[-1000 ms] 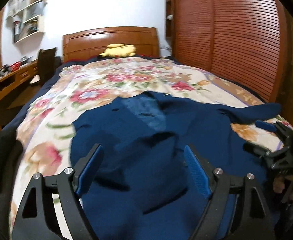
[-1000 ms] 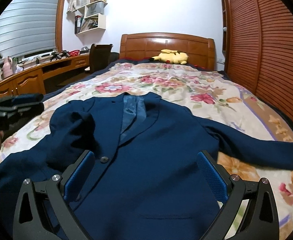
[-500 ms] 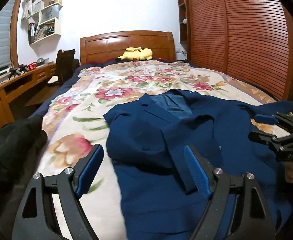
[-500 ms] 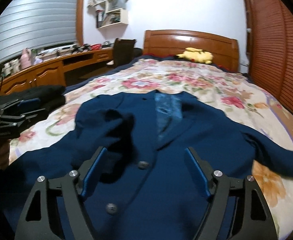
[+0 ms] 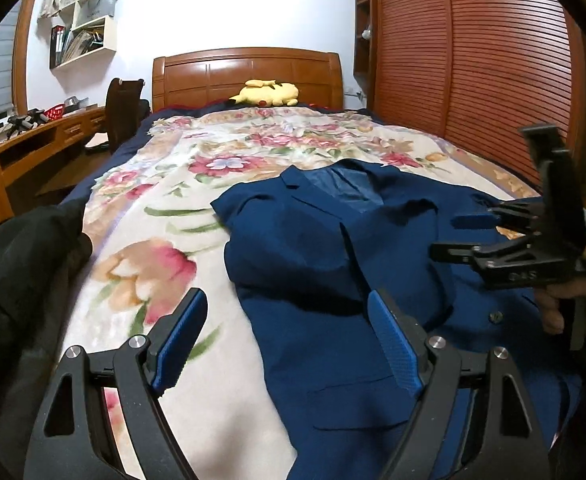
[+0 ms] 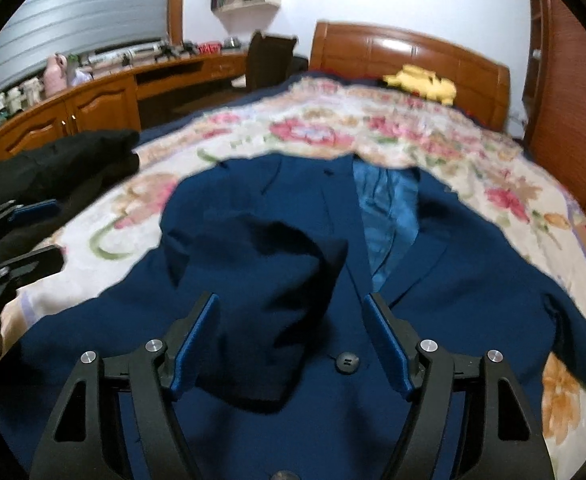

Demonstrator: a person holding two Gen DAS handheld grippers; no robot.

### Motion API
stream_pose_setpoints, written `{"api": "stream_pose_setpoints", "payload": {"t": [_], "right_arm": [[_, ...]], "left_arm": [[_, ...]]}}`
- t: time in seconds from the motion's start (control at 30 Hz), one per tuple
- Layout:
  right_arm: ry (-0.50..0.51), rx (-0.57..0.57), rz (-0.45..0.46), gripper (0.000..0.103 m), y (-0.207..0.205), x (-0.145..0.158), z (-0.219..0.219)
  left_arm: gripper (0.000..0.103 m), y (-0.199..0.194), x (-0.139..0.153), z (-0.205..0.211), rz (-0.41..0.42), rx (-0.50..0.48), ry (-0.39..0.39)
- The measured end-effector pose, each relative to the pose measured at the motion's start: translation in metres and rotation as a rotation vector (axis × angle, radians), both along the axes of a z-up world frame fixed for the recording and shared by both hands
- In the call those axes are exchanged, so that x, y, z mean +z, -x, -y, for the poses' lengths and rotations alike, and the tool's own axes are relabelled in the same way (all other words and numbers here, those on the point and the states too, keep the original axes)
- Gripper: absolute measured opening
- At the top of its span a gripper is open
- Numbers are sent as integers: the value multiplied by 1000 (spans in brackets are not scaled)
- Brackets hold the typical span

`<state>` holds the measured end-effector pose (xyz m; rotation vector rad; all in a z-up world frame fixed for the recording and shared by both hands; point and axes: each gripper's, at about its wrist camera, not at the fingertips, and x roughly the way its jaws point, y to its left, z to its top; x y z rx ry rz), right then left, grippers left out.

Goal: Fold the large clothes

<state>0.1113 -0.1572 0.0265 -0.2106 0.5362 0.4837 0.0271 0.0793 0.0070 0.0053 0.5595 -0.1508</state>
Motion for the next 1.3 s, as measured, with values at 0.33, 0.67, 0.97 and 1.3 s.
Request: {"api": "stream_pose_setpoints", "payload": {"t": [0.33,0.67,0.97,1.3], "right_arm": [[-29,-17,-27,7,-14,5,19],[15,-275,0,7,-9,0,83],[41,-354,69,55,12,9,83],[100,-156,-79,55,-6,-45,38]], "left_arm": [[83,5,-6,-6,-16,-11,25],[83,11,-2,-5,-3,-24,33],[83,13,-1,-5,-2,-22,40],[83,13,-3,-4,-12,-18,21]]}}
